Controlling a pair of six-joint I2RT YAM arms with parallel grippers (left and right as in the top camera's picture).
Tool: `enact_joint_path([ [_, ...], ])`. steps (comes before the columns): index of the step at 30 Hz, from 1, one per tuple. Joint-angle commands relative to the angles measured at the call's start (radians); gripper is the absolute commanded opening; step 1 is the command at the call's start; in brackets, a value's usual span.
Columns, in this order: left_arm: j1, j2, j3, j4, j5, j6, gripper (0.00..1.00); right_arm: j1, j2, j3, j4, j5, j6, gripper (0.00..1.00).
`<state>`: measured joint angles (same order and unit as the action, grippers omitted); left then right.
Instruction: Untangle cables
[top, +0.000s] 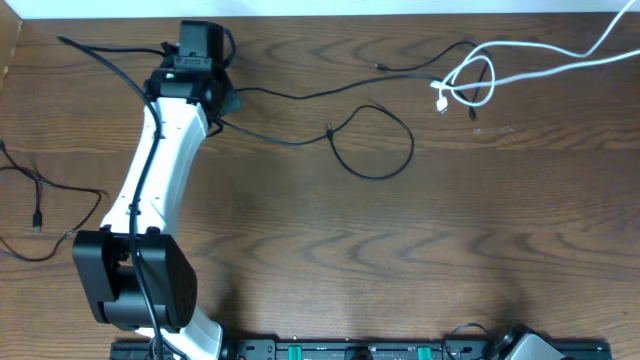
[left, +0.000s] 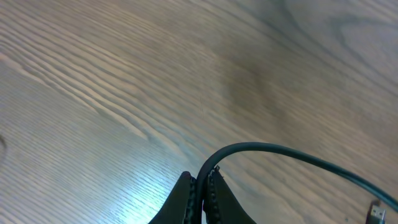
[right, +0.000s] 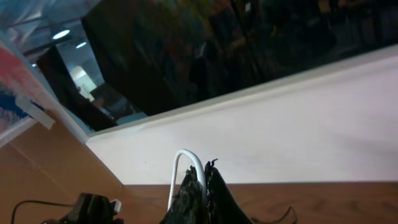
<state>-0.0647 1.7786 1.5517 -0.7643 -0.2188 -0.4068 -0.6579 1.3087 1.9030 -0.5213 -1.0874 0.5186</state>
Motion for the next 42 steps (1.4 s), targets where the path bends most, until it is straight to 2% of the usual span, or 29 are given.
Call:
enact_joint_path([
  [1, 0.039, 0.026, 0.000, 0.010, -0.049, 0.000, 0.08, -0.004, -0.007, 0.019, 0.039, -0.025, 0.071, 0.01],
  [12, 0.068, 0.126, 0.000, 0.010, -0.032, -0.025, 0.08, -0.073, -0.006, 0.019, 0.197, -0.101, 0.226, 0.01],
  [21, 0.068, 0.159, 0.000, 0.010, -0.025, -0.034, 0.08, -0.076, 0.004, 0.019, 0.234, -0.112, 0.254, 0.01],
  [32, 0.068, 0.164, 0.000, 0.019, -0.026, -0.033, 0.08, -0.195, 0.051, 0.019, 0.715, -0.103, 0.660, 0.01],
  [37, 0.068, 0.164, 0.000, 0.019, -0.026, -0.033, 0.08, -0.274, 0.055, 0.019, 0.738, -0.082, 0.700, 0.01],
  [42, 0.068, 0.164, 0.000, 0.019, -0.025, -0.034, 0.08, -0.258, 0.068, 0.019, 0.738, -0.101, 0.695, 0.01],
])
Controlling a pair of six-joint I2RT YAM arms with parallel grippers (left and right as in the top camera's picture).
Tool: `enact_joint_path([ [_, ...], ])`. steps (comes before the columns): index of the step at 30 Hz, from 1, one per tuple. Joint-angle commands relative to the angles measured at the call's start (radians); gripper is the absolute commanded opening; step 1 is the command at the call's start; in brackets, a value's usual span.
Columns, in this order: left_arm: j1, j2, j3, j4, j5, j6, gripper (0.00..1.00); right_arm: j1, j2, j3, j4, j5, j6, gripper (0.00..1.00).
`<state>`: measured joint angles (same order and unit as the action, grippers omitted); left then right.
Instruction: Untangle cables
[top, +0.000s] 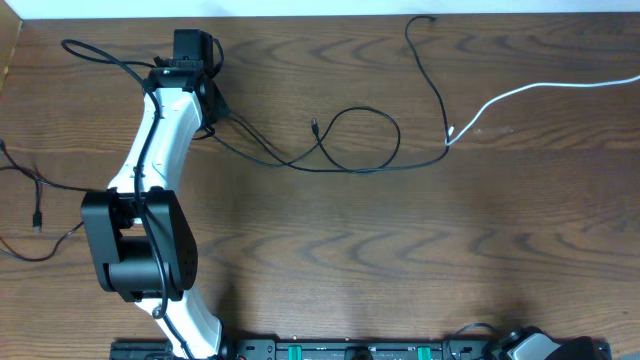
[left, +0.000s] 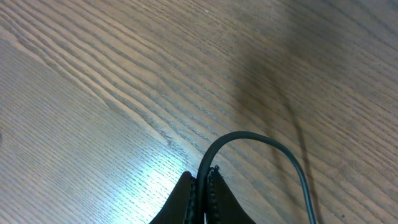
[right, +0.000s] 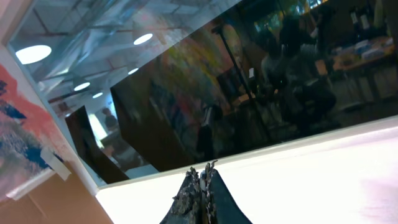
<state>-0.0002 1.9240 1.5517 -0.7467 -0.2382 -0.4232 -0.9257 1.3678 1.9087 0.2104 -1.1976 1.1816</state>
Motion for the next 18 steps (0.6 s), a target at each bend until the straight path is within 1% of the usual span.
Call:
enact_joint_path([
  [1, 0.004, 0.018, 0.000, 0.001, -0.006, -0.017, 0.08, 0.013, 0.012, 0.013, 0.006, 0.011, 0.029, 0.01],
  [6, 0.004, 0.018, 0.000, 0.000, -0.006, -0.017, 0.08, 0.037, 0.045, 0.013, -0.005, 0.007, 0.029, 0.01],
  [9, 0.004, 0.018, 0.000, 0.001, -0.005, -0.021, 0.08, 0.086, 0.064, 0.013, -0.051, 0.001, -0.009, 0.01],
  [14, 0.004, 0.018, 0.000, 0.000, 0.052, -0.020, 0.08, 0.245, 0.102, 0.013, -0.241, 0.045, -0.177, 0.01],
  [18, 0.004, 0.018, 0.000, 0.000, 0.055, -0.020, 0.08, 0.427, 0.139, 0.013, -0.466, 0.161, -0.373, 0.01],
])
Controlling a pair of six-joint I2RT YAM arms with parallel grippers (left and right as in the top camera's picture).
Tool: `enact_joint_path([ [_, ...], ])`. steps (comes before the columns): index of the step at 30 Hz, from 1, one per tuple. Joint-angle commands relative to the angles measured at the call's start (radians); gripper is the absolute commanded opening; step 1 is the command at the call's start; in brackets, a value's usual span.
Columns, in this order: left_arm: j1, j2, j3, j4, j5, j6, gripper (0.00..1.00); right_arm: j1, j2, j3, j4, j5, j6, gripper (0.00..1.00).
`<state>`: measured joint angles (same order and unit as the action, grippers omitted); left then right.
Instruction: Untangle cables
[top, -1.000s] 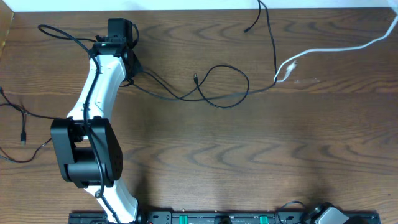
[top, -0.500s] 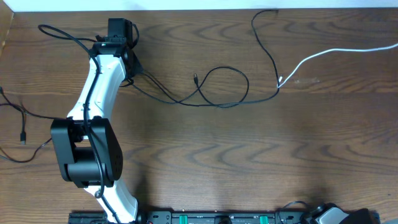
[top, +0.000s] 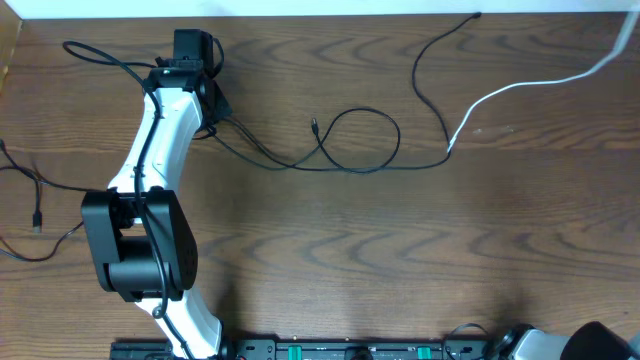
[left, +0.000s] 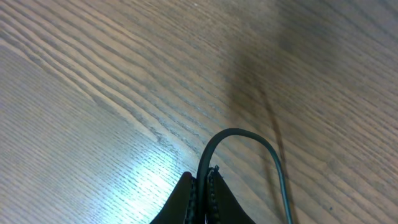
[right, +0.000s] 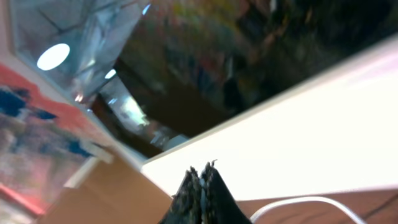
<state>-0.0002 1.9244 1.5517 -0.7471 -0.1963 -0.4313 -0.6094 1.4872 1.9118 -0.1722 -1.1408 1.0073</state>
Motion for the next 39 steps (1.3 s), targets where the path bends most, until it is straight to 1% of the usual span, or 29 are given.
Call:
enact_joint_path([
  [1, 0.004, 0.018, 0.000, 0.000, 0.013, -0.012, 0.08, 0.143, 0.026, 0.010, -0.124, 0.133, -0.233, 0.01],
  [3, 0.004, 0.018, 0.000, 0.000, 0.013, -0.012, 0.08, 0.241, 0.047, 0.010, -0.245, 0.236, -0.340, 0.01],
  [9, 0.004, 0.018, 0.000, -0.001, 0.013, -0.012, 0.08, 0.486, 0.093, 0.010, -0.499, 0.514, -0.568, 0.01],
  [12, 0.004, 0.018, 0.000, -0.005, 0.013, -0.012, 0.08, 0.597, 0.122, 0.010, -0.652, 0.670, -0.660, 0.01],
  [14, 0.004, 0.018, 0.000, -0.005, 0.013, -0.012, 0.08, 0.651, 0.146, 0.010, -0.745, 0.777, -0.683, 0.03],
  [16, 0.004, 0.018, 0.000, -0.004, 0.013, -0.012, 0.08, 0.693, 0.177, 0.010, -0.826, 0.846, -0.699, 0.06],
  [17, 0.004, 0.018, 0.000, -0.005, 0.013, -0.012, 0.08, 0.728, 0.218, 0.008, -0.902, 0.882, -0.729, 0.10],
  [18, 0.004, 0.018, 0.000, -0.005, 0.014, -0.012, 0.08, 0.745, 0.243, 0.006, -0.939, 0.889, -0.748, 0.11],
  [20, 0.004, 0.018, 0.000, -0.004, 0.022, -0.012, 0.08, 0.771, 0.293, 0.004, -0.993, 0.888, -0.789, 0.17],
  [21, 0.004, 0.018, 0.000, -0.004, 0.029, -0.012, 0.08, 0.792, 0.348, 0.004, -1.028, 0.888, -0.835, 0.20],
  [22, 0.004, 0.018, 0.000, -0.004, 0.029, -0.012, 0.08, 0.803, 0.377, 0.004, -1.040, 0.889, -0.853, 0.21],
  [24, 0.004, 0.018, 0.000, -0.004, 0.029, -0.012, 0.08, 0.817, 0.427, 0.004, -1.045, 0.888, -0.871, 0.24],
  [29, 0.004, 0.018, 0.000, -0.011, 0.028, -0.012, 0.08, 0.837, 0.525, 0.004, -1.036, 0.888, -0.893, 0.44],
  [32, 0.004, 0.018, 0.000, -0.011, 0.028, -0.012, 0.08, 0.856, 0.562, 0.004, -1.040, 0.889, -0.893, 0.53],
  [36, 0.004, 0.018, 0.000, -0.012, 0.029, -0.011, 0.08, 0.894, 0.612, 0.004, -1.040, 0.900, -0.907, 0.54],
  [39, 0.004, 0.018, 0.000, -0.015, 0.028, -0.011, 0.08, 0.937, 0.667, 0.004, -1.057, 0.975, -0.916, 0.54],
])
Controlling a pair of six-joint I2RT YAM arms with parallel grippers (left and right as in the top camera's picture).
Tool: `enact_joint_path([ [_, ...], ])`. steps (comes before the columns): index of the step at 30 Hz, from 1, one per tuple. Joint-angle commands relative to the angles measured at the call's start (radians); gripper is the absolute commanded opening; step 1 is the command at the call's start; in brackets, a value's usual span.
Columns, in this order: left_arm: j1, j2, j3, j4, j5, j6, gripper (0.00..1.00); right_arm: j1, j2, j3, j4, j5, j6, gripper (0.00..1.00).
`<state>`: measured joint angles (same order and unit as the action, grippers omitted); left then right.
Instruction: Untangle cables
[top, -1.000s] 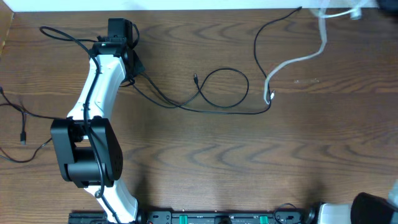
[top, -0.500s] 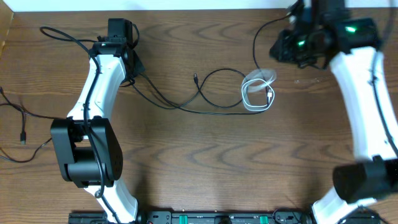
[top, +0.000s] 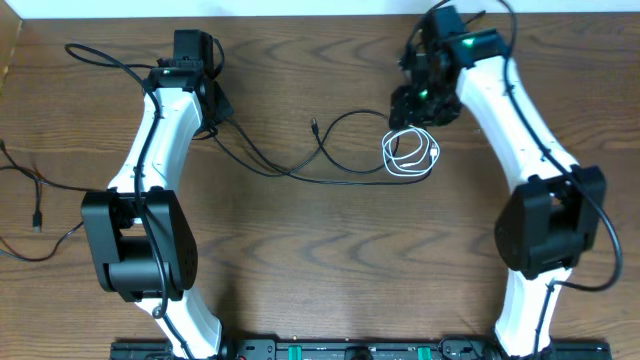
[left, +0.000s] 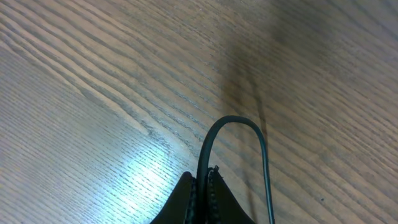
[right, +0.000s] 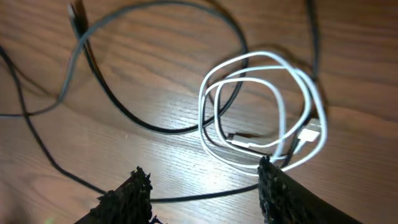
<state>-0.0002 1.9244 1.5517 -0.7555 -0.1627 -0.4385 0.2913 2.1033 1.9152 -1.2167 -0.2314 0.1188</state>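
A thin black cable (top: 300, 174) runs from my left gripper (top: 215, 112) across the table's middle in a wide loop. The left gripper (left: 205, 171) is shut on the black cable (left: 230, 119), which arches out of its jaws. A white cable (top: 436, 155) lies in a small coil at the loop's right end, overlapping it. My right gripper (top: 418, 105) hovers just behind the coil. In the right wrist view the right gripper (right: 202, 171) is open, with the white cable's plug (right: 309, 134) and black cable (right: 205, 196) below it.
A separate thin black cable (top: 40, 200) lies at the table's left edge. The left arm's own lead (top: 100, 55) curls at the back left. A white wall strip (top: 300, 8) borders the table's back edge.
The right arm, out of the overhead view before with shut jaws, now reaches over the back right and is open. The white cable, stretched toward the right edge, now lies coiled on the black loop.
First the white cable was looped with the black one at the back right, both grippers shut. Then it lay drawn out straight toward the right edge, apart from most of the black cable. Now it lies let go in a coil; my left gripper stayed shut throughout.
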Motion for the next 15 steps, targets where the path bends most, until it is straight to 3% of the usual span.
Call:
enact_joint_path([
  [1, 0.004, 0.018, 0.000, -0.007, -0.005, -0.004, 0.08, 0.047, 0.063, 0.000, -0.018, 0.082, -0.034, 0.53],
  [15, 0.004, 0.018, 0.000, -0.007, -0.005, -0.004, 0.08, 0.128, 0.190, -0.013, -0.053, 0.217, -0.117, 0.45],
])
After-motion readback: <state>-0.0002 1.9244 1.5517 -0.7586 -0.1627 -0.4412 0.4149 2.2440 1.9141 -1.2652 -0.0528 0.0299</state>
